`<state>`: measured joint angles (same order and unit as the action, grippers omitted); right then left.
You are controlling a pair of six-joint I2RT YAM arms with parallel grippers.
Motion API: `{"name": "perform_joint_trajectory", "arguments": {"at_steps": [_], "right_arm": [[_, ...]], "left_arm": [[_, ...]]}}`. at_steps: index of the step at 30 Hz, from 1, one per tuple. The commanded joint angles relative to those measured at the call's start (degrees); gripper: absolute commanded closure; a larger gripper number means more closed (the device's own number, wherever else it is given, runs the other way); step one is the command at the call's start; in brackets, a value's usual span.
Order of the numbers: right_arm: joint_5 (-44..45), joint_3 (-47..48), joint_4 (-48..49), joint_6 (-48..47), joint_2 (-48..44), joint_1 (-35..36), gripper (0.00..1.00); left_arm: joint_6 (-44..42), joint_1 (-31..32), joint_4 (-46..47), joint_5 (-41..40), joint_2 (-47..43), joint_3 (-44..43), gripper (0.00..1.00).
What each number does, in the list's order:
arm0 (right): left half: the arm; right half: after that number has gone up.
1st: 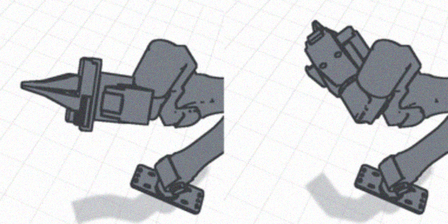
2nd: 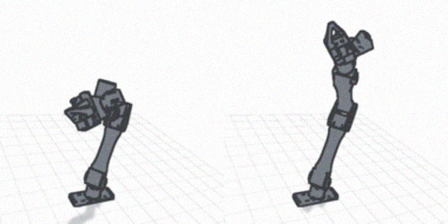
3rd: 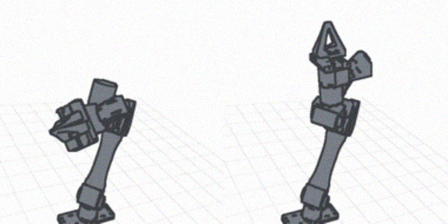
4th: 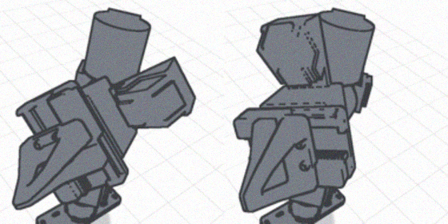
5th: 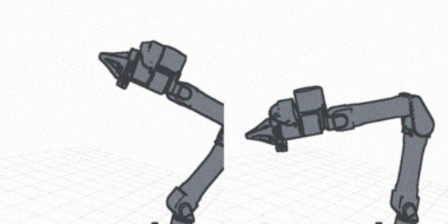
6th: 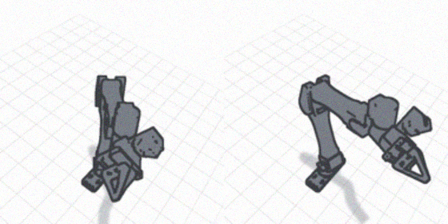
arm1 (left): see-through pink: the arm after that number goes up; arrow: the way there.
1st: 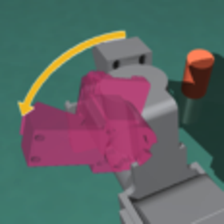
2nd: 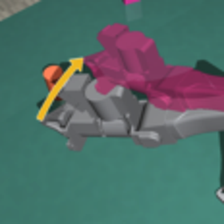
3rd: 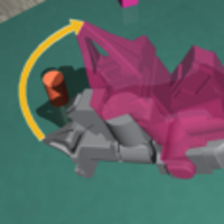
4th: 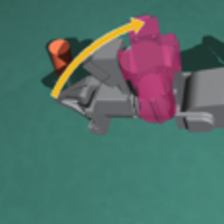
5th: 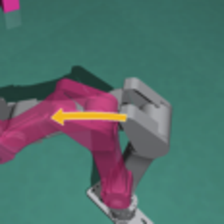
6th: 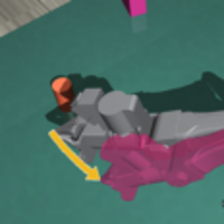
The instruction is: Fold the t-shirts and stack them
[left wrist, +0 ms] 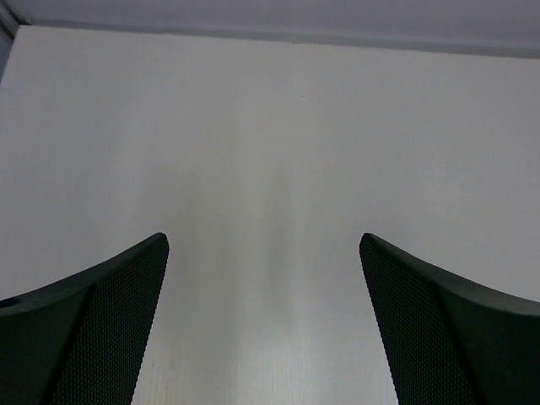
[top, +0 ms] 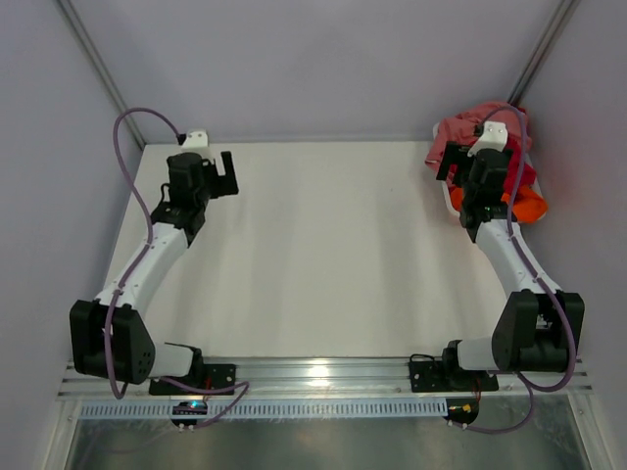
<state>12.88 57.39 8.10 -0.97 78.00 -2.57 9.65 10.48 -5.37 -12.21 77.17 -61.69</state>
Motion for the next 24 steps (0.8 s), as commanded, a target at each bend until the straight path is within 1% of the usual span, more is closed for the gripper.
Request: {"name": "perform_joint_trajectory", "arguments": {"at_steps": [1, 2, 3, 5, 6, 9, 10, 12, 13, 15, 16, 17, 18, 19, 20, 21, 22, 24], "right_arm": [[-17.6, 3.4, 0.9, -1.9, -1.4, 0.4, 0.01], [-19.5, 3.8, 0.3, -3.3, -1.3, 0.4, 0.01], [-20.6, 4.3, -1.1, -3.9, -1.1, 0.4, 0.01], [-19.0, 6.4, -2.3, -5.8, 0.0, 0.4, 0.01], [-16.4, 7.5, -4.2, -6.8, 0.7, 0.4, 0.01], [-12.4, 11.8, -6.3, -10.8, 3.8, 0.4, 0.01], [-9.0, 13.8, -6.5, -11.5, 4.5, 0.4, 0.01], [-8.2, 16.4, -7.7, -13.8, 7.4, 0.4, 0.01], [-7.9, 19.7, -7.7, -14.2, 8.6, 0.4, 0.01], [-6.8, 24.2, -11.7, -14.6, 13.2, 0.4, 0.02], [-6.2, 30.2, -12.9, -14.7, 15.1, 0.5, 0.02], [-5.1, 33.7, -14.7, -14.8, 17.3, 0.4, 0.03], [-4.6, 37.2, -18.6, -14.8, 22.1, 0.4, 0.05], [-4.4, 45.3, -21.0, -14.8, 24.7, 0.4, 0.08], [-4.2, 49.8, -23.7, -14.9, 27.4, 0.4, 0.10], [-4.2, 54.0, -29.0, -15.1, 30.3, 0.4, 0.12], [-4.1, 61.8, -31.0, -15.1, 35.5, 0.4, 0.13], [-4.0, 67.2, -33.6, -16.0, 39.4, 0.4, 0.13]], "left_arm": [[2.0, -0.2, 4.2, 12.6, 1.5, -4.5, 0.03], [0.8, -0.2, 2.4, 16.4, 2.1, -5.6, 0.02], [0.2, -0.2, -0.9, 22.5, 3.4, -6.8, 0.01], [-1.8, -0.2, -5.0, 27.5, 4.9, -10.5, 0.01], [-3.9, -0.2, -8.8, 30.6, 6.4, -11.6, 0.02], [-5.5, -0.2, -12.6, 31.9, 8.0, -14.1, 0.02], [-5.8, -0.2, -14.4, 32.2, 8.6, -14.4, 0.02], [-7.6, -0.2, -15.7, 32.5, 8.9, -14.7, 0.02], [-8.5, -0.2, -16.9, 32.9, 8.8, -14.7, 0.02], [-9.5, -0.2, -17.9, 33.2, 8.5, -14.5, 0.02], [-11.7, -0.2, -18.6, 33.3, 8.4, -14.5, 0.02], [-12.5, -0.2, -19.8, 33.2, 7.9, -14.5, 0.02], [-13.1, -0.2, -20.4, 33.0, 7.7, -14.6, 0.02], [-14.3, -0.2, -21.1, 33.0, 7.6, -14.7, 0.02], [-14.9, -0.2, -22.3, 32.3, 7.0, -14.7, 0.01], [-15.4, -0.2, -22.8, 32.1, 6.9, -14.6, 0.01], [-15.8, -0.2, -23.1, 31.8, 6.6, -14.5, 0.01], [-17.2, -0.2, -23.8, 31.3, 6.0, -13.7, 0.01]]}}
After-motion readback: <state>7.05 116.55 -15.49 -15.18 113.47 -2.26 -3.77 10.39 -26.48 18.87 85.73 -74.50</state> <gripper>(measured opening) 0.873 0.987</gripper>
